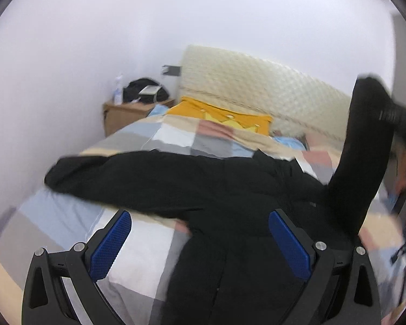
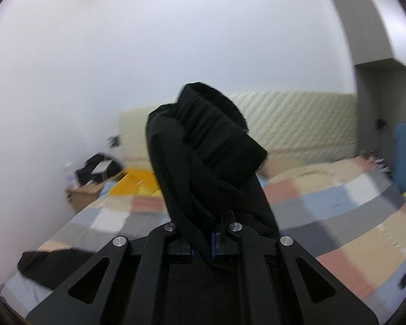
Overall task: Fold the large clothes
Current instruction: 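Lift the sleeve with the right tool and fold it across the jacket body, then open the right tool to release the cuff on the jacket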
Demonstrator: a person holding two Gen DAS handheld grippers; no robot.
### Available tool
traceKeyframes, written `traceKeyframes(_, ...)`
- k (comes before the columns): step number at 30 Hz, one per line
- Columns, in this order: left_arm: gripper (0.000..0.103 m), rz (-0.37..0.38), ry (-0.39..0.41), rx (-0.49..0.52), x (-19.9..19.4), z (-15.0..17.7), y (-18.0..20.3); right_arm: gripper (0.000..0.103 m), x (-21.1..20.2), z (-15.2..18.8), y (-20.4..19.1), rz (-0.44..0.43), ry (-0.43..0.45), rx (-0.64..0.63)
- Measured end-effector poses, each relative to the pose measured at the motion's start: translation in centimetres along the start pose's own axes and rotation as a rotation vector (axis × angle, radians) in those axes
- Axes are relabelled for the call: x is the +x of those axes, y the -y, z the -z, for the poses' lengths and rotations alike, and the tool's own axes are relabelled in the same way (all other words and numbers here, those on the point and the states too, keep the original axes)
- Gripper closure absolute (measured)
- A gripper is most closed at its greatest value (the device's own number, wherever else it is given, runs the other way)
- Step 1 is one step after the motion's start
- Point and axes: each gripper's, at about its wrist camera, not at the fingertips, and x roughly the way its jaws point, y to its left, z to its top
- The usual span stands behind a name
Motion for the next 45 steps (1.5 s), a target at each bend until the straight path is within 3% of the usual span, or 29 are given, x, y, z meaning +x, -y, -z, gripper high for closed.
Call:
traceKeyframes(4,0.0,-0.018,-0.012,-0.068,0.9,-0.2,-2.9,0.095,3.0,5.4,-5.5,-0.077,-0.085,-0.046)
traceKeyframes(8,0.0,-0.055,-0.026,-0.07,2.0,0.0,-3.8,0.095,5.3,11.2,-9.4,-0.103,-0.16,-0.083)
traceKeyframes(19,0.0,-0.042,-0.06,-0.053,4.3,0.8,-3.8,0.093,9.9,24.1,-12.7,-0.134,-0.389,-0.226)
traceKeyframes(23,0.0,-0.047,-0.072,-0.029,5.0,1.0,-3.2,0.093,10.4,25.1,-12.8,-0.142,-0.44,-0.226)
traceKeyframes(33,0.0,-0.052,-0.077,0.011,4.9,1.4,-1.8,0.088,7.4,23.6,-11.9,-0.182,-0.517,-0.236)
traceKeyframes(37,0.0,-0.047,-0.07,0.022,3.9,1.4,-1.2,0.075,6.0,23.5,-11.7,-0.18,-0.558,-0.284)
traceKeyframes(39,0.0,-0.045,-0.063,0.02,3.4,1.3,-1.0,0.054,5.4,23.6,-12.1,-0.178,-0.565,-0.313)
traceKeyframes(40,0.0,-0.048,-0.057,0.019,3.0,1.3,-1.0,0.031,5.1,23.6,-12.3,-0.181,-0.567,-0.321)
traceKeyframes(41,0.0,-0.052,-0.053,0.018,2.8,1.3,-1.0,0.017,4.7,23.5,-12.4,-0.185,-0.56,-0.32)
traceKeyframes(45,0.0,-0.062,-0.058,0.012,2.7,1.6,-1.1,0.015,2.3,22.1,-12.2,-0.209,-0.497,-0.259)
